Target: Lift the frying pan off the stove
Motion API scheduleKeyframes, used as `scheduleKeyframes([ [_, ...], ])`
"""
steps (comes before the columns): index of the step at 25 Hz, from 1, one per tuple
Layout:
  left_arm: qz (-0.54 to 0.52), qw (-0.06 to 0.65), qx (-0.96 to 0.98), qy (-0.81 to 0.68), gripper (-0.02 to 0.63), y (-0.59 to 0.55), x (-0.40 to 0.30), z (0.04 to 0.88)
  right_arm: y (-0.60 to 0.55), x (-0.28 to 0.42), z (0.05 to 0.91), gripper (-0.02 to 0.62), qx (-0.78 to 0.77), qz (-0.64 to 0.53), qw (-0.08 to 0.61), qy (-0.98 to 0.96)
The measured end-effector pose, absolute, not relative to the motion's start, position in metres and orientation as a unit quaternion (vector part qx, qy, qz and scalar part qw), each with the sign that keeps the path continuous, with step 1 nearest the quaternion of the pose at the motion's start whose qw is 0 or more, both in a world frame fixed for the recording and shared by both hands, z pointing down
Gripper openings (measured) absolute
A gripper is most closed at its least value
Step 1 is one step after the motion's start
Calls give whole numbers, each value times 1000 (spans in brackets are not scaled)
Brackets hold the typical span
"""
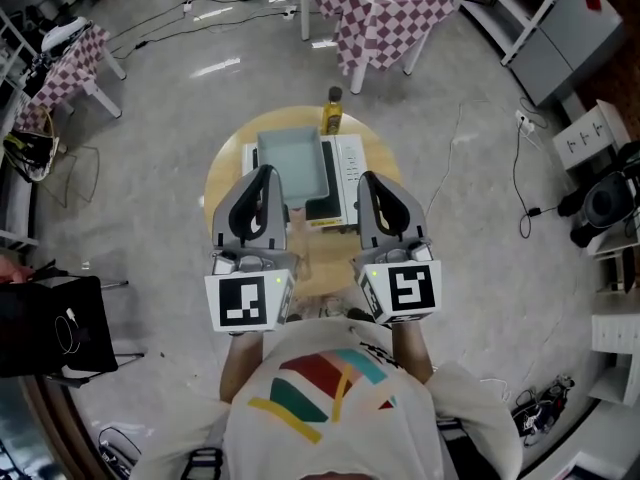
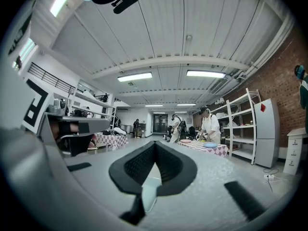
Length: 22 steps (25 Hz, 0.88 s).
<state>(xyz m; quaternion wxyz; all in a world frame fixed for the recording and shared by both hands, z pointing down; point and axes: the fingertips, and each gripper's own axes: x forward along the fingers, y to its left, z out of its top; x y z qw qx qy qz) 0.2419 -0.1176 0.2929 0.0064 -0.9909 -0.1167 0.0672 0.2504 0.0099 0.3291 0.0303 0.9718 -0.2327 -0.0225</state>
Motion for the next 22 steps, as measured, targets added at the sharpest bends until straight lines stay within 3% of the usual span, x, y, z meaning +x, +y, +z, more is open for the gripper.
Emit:
scheduleKeyframes([
  [8, 50, 6, -991, -127, 8, -109, 246, 300, 15, 247, 334, -6, 972, -14, 31, -233],
  [12, 26, -32, -987, -154, 14, -106, 252, 315, 15, 245, 336, -6, 972, -11, 30, -235],
  [18, -33, -44, -980, -189, 142, -108, 267, 353, 11, 246, 338, -6, 970, -3, 37, -242],
  [22, -89, -153, -958, -224, 199, -117, 276, 384, 5, 249, 345, -6, 968, 7, 39, -248],
])
